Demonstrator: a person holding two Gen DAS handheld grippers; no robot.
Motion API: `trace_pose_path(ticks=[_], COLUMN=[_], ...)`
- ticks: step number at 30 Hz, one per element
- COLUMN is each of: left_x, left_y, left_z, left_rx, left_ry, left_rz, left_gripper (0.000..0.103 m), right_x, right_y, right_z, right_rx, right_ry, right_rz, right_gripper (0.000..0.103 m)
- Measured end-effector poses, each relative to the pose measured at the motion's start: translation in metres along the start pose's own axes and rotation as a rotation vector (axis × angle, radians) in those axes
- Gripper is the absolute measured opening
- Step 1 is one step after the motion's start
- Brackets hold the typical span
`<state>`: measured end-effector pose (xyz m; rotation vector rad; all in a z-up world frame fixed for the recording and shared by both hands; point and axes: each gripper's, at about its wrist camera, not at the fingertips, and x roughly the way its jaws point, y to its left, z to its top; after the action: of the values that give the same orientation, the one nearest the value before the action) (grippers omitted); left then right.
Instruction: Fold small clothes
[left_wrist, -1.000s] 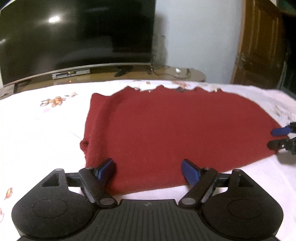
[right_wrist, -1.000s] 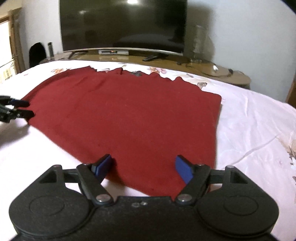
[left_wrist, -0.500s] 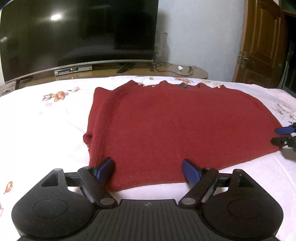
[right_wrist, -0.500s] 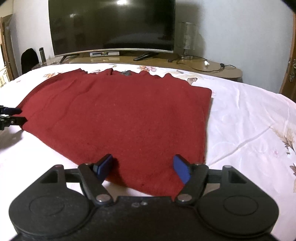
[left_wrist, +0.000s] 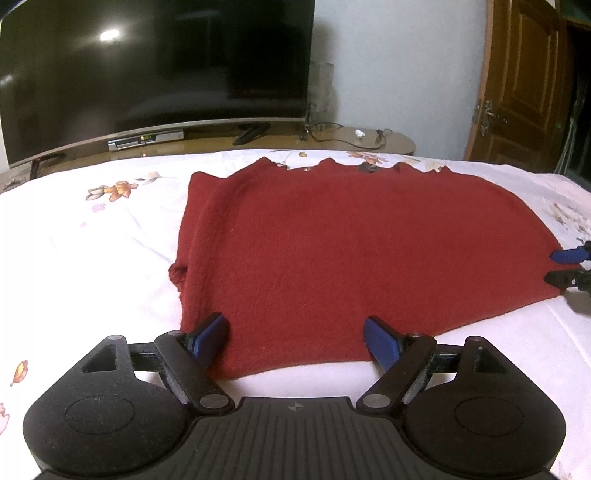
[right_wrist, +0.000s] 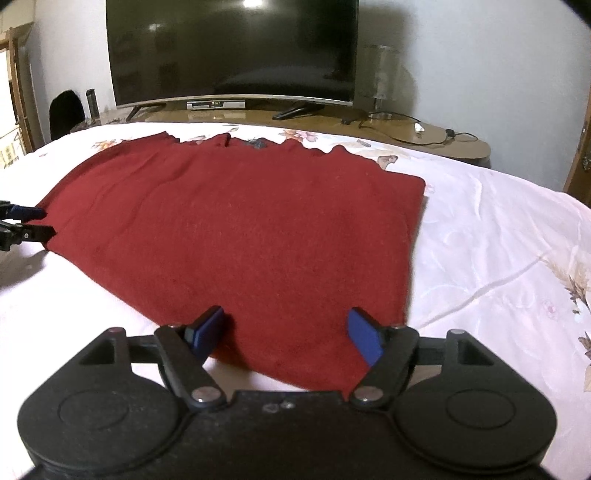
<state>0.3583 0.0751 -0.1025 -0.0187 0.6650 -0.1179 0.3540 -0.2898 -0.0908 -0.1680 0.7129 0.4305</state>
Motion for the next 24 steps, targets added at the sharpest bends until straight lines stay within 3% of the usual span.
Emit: trace_pose_path(ticks=[7, 10, 11, 15, 19, 24], left_x=[-0.006, -0.028, -0.037, -0.048, -0.040, -0.024], left_y=[0.000, -0.007, -0.008, -0.002, 0.014, 0.043], left_z=[0.006, 0.010, 0.007, -0.015, -0.025, -0.033], left_rx=[-0.008, -0.001, -0.034, -0.278, -0.530, -0.834], left_ry=[0.047, 0.089, 0.089, 0.102, 0.031, -0.070], left_rz=[0.009, 0.049, 0.044, -0.089, -0.100, -0.172], left_gripper=[0.082, 0.082, 0.082, 0.082, 0.082, 0.082], right_x=[0.000, -0.009, -0.020, -0.046, -0.051, -0.053], right_y=[0.003, 0.010, 0.017, 0.038, 0.044, 0.043], right_z=[0.001, 0.012, 0.015, 0.008, -0.004, -0.004], right_rx=[0.014, 0.051, 0.051, 0.082, 0.203, 0.279], right_ry=[-0.003, 0.028, 0.001, -0.049, -0.066, -0.076], right_rz=[-0.022, -0.060, -0.049, 0.017, 0.023, 0.023], right_gripper=[0.075, 0.073, 0.074, 0.074, 0.072, 0.071])
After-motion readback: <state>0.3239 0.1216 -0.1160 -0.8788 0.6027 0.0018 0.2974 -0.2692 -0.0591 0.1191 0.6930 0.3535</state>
